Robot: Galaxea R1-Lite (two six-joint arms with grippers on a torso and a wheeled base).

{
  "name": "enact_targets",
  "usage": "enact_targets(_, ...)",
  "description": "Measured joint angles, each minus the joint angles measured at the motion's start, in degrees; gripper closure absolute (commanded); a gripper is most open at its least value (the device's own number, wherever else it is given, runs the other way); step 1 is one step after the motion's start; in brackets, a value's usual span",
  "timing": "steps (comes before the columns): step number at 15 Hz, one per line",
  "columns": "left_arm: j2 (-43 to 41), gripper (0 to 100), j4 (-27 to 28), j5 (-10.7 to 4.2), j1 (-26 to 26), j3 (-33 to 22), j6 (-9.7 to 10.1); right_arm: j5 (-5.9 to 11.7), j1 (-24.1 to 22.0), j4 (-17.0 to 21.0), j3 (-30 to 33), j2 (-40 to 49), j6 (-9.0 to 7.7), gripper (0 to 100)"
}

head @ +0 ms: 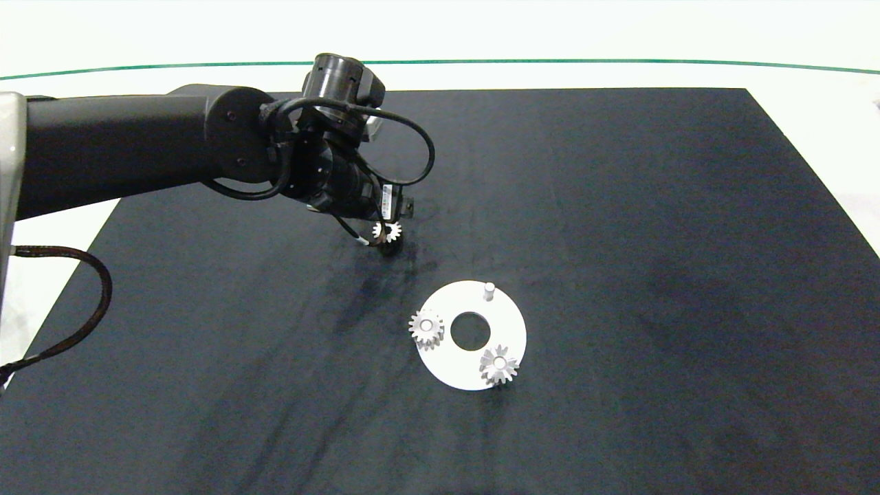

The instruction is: Install three planetary gears onto the carrier pins

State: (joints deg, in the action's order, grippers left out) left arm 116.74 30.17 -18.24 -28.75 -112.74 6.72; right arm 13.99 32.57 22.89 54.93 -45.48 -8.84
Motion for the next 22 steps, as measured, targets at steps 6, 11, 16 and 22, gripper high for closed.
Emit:
enact_targets(6, 0.10, 0, 0.15, 0.00, -1.32, 1.22, 1.02, -0.02, 0.00, 0.00, -0.11, 0.10, -0.04, 0)
enact_targets(11, 1.15, 0, 0.09, 0.00, -1.23, 1.30, 0.88, -0.02, 0.00, 0.00, -0.09, 0.10, 0.00, 0)
enact_targets(16, 1.56, 5, 0.11, -0.09, -0.41, 1.39, 0.91, -0.02, 0.02, 0.00, -0.09, 0.10, -0.02, 0)
enact_targets(22, 1.62, 17, 0.06, -1.00, -0.57, 3.15, 0.94, 0.00, 0.00, 0.00, -0.09, 0.10, -0.02, 0)
